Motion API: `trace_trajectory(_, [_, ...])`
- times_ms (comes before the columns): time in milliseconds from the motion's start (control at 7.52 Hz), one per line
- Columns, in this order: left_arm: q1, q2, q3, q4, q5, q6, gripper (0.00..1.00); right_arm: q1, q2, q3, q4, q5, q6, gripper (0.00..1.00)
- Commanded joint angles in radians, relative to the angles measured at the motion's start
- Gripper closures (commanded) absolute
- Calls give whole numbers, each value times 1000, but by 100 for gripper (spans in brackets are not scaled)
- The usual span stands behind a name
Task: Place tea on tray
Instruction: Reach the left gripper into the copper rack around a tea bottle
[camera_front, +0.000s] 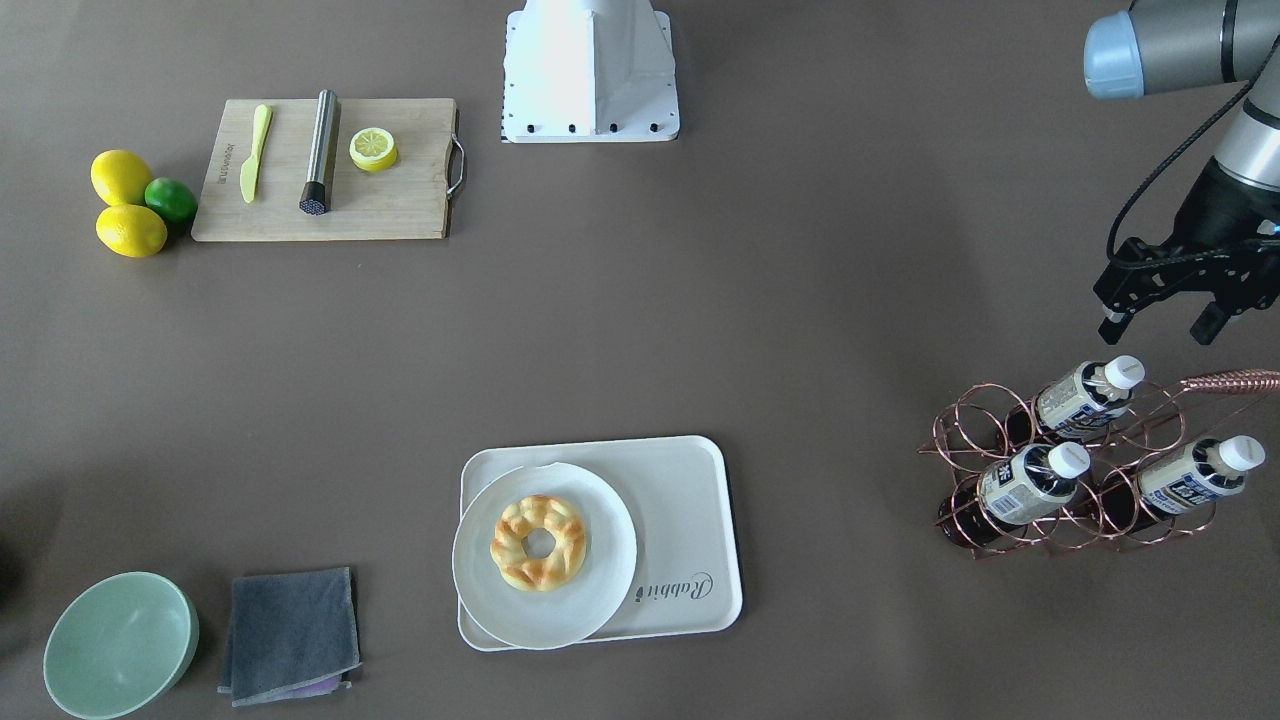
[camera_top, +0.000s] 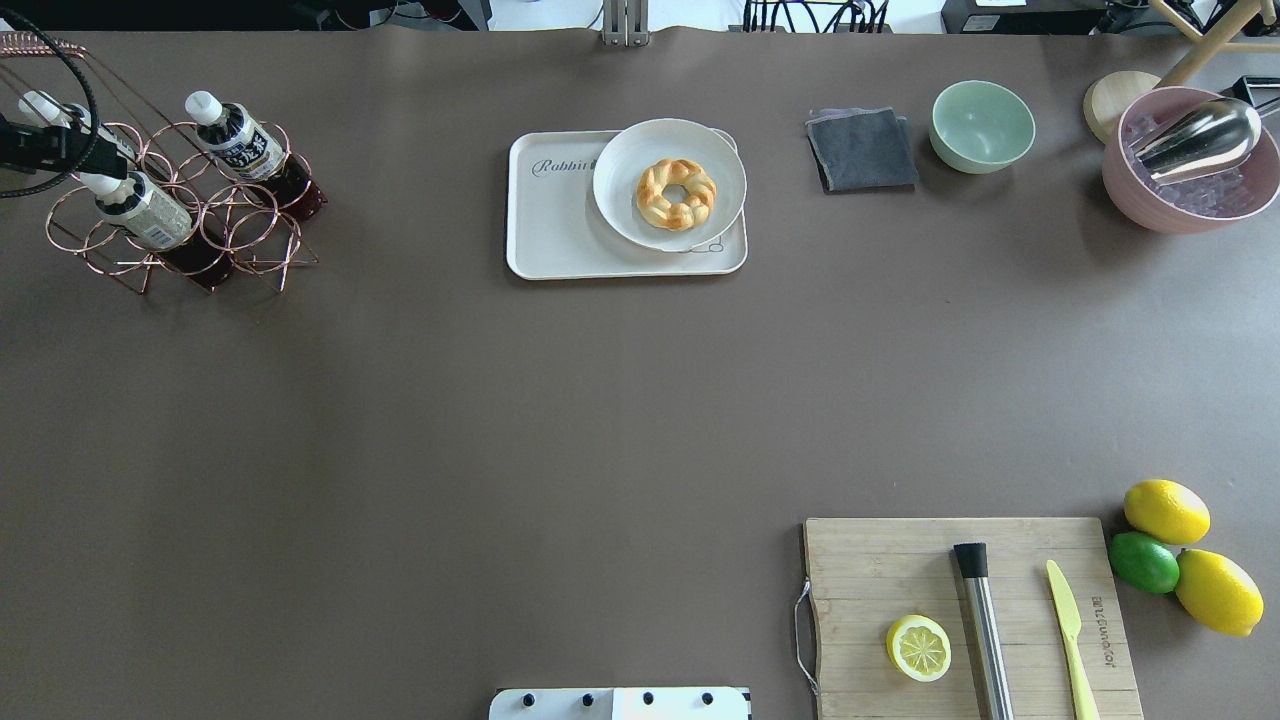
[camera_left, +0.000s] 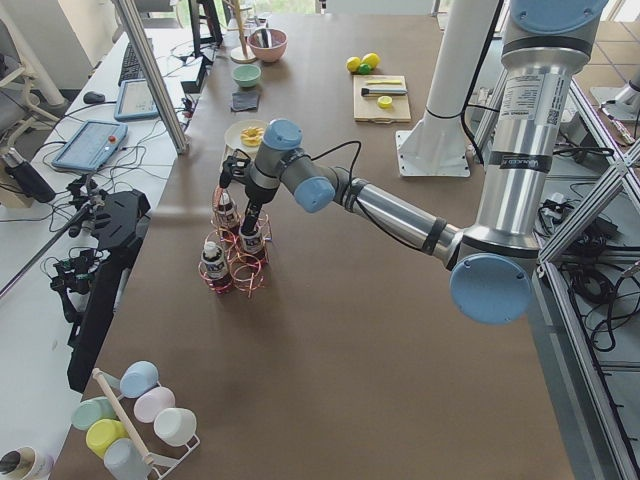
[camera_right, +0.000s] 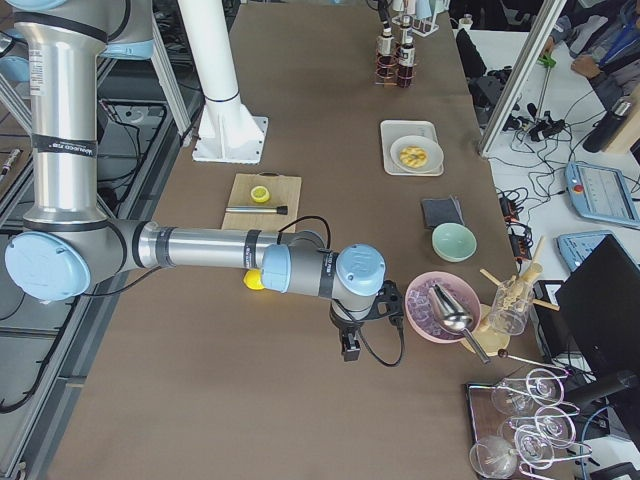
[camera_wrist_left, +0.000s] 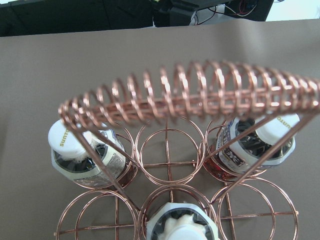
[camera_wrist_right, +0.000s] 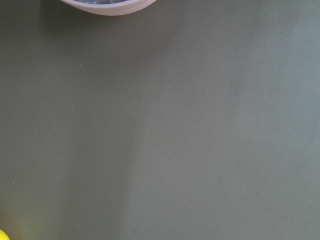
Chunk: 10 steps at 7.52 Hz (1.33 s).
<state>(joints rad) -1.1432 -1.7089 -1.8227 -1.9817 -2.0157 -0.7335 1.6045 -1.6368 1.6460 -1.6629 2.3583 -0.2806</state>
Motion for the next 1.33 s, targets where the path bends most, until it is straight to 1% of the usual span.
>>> trace_trajectory(0, [6, -5, 25, -17, 0, 2, 12, 0, 0, 0, 0, -1, 0, 0])
trace_trajectory(266, [11, -3, 25, -16, 2, 0, 15, 0, 0, 0, 0, -1, 0, 0])
trace_trajectory(532, [17, -6, 22, -14, 24, -7, 31, 0, 0, 0, 0, -2, 0, 0])
trace_trajectory(931, [23, -6, 17, -14, 28, -10, 55, 0, 0, -2, 0, -2, 0, 0])
trace_trajectory(1064, [23, -6, 17, -14, 38, -10, 68, 0, 0, -5, -1, -2, 0, 0])
trace_trajectory(1197, [23, -6, 17, -12, 38, -10, 75, 0, 0, -6, -1, -2, 0, 0])
